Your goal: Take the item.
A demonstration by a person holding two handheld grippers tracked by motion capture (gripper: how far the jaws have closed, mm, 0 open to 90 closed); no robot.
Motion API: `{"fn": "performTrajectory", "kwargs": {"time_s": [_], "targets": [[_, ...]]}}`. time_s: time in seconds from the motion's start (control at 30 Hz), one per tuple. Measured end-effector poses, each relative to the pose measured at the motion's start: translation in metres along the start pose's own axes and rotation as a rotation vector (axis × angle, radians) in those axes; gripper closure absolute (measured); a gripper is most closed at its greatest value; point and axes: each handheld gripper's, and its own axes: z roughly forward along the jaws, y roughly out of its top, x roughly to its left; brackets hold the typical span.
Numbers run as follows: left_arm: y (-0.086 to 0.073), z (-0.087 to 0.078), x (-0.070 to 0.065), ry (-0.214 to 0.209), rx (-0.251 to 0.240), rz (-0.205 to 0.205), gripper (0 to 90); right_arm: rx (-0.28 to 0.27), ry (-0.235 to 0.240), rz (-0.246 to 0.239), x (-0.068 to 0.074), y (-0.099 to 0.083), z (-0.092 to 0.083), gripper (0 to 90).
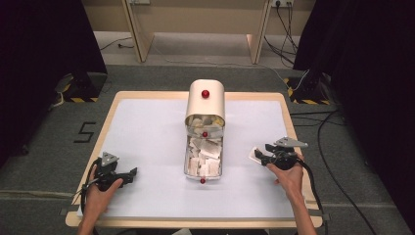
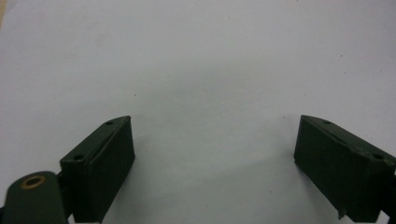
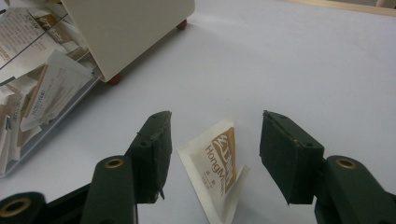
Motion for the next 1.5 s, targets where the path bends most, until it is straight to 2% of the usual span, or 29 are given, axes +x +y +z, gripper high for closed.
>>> {"fn": "performTrajectory", "kwargs": {"time_s": [0.33, 0.87, 1.03, 1.23, 1.5], "targets": [[0.000, 0.000, 0.000, 0.000, 0.000, 0.000, 11.4, 0.001, 0.010, 0.015, 0.004, 0.000, -0.003, 39.4], [0.000, 0.000, 0.000, -0.001, 0.000, 0.000, 11.4, -0.016, -0.009, 0.013, 0.012, -0.009, -0.024, 36.2], [0.000, 0.000, 0.000, -0.001, 0.000, 0.000, 11.4, -0.008, -0.013, -0.010, 0.018, -0.013, -0.031, 34.1], [0.000, 0.000, 0.000, -0.001, -0.001, -0.002, 11.4, -0.009, -0.001, 0.009, 0.025, -0.017, -0.035, 32.4], [0.000, 0.000, 0.000, -0.001, 0.000, 0.000, 11.4, -0.003, 0.000, 0.000, 0.037, -0.026, -0.045, 31.2]]}}
